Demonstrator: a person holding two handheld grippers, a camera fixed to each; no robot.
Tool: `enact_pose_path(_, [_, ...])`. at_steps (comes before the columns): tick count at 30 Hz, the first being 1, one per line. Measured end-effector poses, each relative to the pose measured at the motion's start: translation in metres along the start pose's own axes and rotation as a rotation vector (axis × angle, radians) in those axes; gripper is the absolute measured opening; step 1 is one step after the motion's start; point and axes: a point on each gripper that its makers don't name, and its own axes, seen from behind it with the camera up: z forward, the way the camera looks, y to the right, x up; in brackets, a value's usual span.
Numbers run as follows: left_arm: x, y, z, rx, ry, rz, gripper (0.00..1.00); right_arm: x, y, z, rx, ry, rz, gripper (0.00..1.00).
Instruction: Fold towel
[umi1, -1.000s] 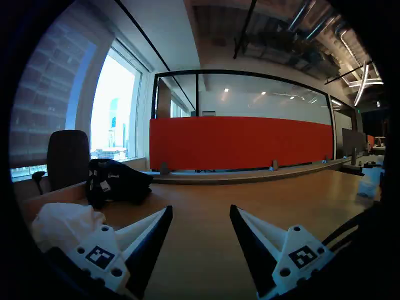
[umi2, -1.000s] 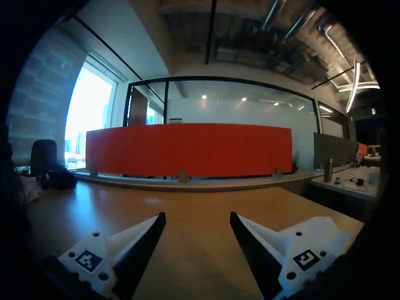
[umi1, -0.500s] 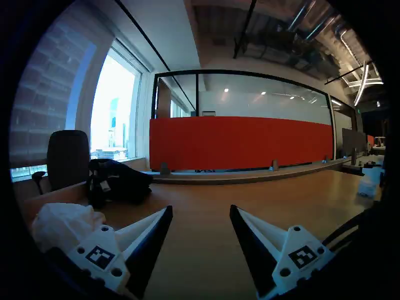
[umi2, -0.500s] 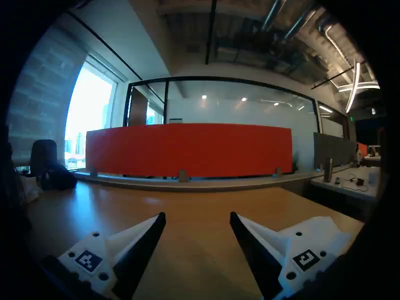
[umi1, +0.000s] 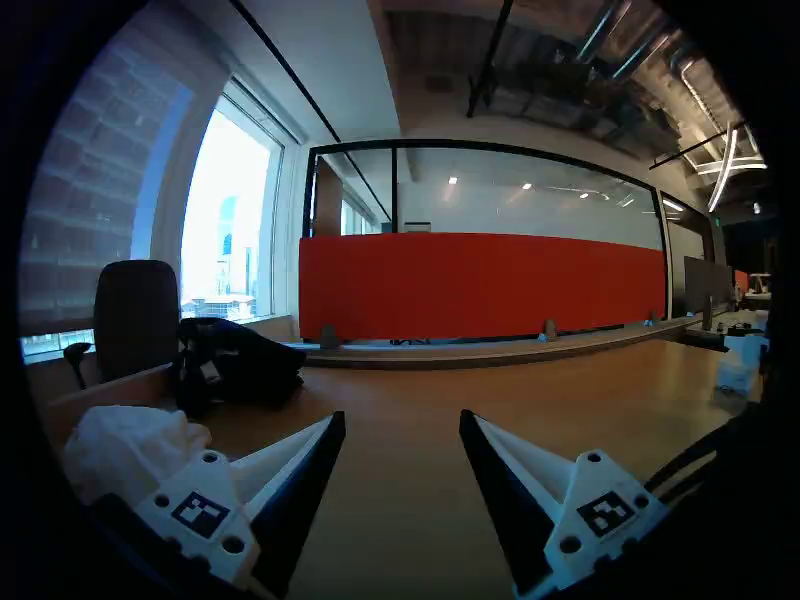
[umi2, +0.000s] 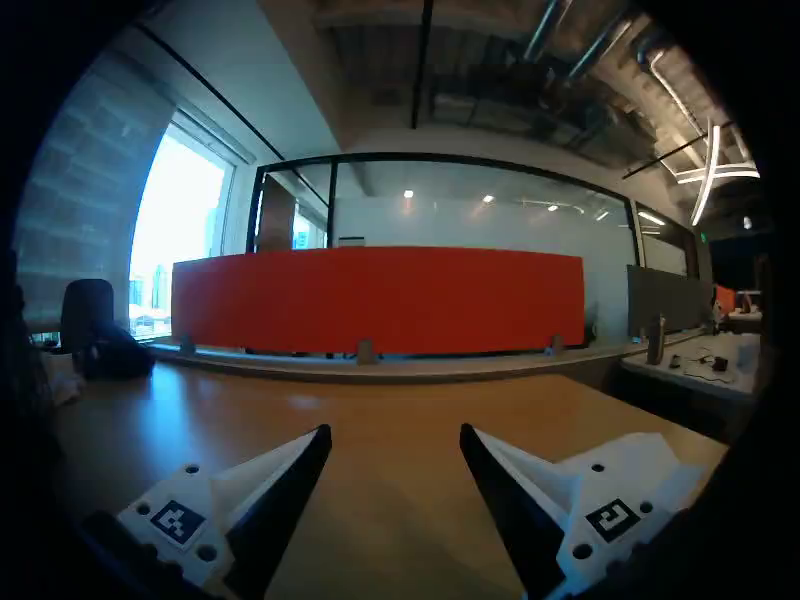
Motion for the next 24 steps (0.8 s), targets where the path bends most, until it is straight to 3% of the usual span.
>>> enact_pose_path(24, [0.0015, -0.0018, -0.0003, 0.000, -0.001, -0.004, 0.84, 0.0009, -0.0007, 0.0004, 0.000, 0.000, 0.000, 1.00])
